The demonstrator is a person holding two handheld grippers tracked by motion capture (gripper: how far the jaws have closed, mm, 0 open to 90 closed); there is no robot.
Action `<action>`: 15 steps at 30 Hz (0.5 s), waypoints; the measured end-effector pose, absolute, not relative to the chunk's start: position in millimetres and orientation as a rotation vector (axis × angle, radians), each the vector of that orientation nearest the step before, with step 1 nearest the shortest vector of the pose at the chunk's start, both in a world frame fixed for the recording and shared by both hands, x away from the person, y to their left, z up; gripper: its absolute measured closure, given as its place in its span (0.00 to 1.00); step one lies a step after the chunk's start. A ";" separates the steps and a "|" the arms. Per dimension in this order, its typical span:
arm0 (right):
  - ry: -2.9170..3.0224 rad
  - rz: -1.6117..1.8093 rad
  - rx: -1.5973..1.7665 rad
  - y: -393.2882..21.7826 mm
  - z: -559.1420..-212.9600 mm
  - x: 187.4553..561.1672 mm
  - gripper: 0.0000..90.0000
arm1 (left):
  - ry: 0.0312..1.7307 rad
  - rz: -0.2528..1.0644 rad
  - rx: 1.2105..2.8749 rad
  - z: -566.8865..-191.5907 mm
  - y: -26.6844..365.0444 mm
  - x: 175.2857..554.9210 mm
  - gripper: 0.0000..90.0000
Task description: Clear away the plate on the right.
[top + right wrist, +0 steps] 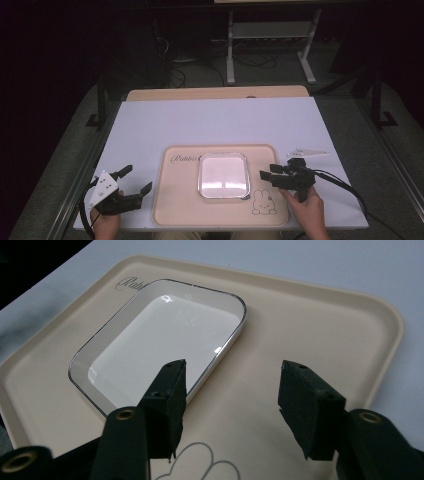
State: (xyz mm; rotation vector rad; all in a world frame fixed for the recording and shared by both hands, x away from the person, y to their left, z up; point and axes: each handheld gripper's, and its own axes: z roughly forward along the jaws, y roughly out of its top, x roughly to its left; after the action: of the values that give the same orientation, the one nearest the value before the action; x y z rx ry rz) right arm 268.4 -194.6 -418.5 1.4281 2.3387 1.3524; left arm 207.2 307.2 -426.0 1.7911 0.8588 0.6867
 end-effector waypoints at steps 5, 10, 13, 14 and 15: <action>2.332 1.362 1.380 -202.3 -417.6 270.3 0.47 | 0.857 0.687 1.796 -426.1 307.0 207.3 0.15; 2.318 1.377 1.293 -208.8 -416.6 271.2 0.41 | 0.858 0.686 1.798 -426.7 306.8 207.8 0.15; 2.308 1.389 1.236 -213.2 -414.8 270.1 0.39 | 0.859 0.683 1.797 -427.0 306.5 208.0 0.15; 2.304 1.392 1.228 -214.2 -414.2 269.3 0.39 | 0.859 0.683 1.797 -427.2 306.4 208.1 0.16; 2.300 1.392 1.208 -215.9 -413.5 268.4 0.39 | 0.860 0.684 1.799 -427.3 306.4 208.2 0.15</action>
State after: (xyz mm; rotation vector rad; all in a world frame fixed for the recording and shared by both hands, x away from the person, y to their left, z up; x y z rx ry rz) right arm 268.4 -215.9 -413.5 1.2084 2.3001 1.3917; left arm 208.2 306.4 -427.3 1.7987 0.8598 0.6840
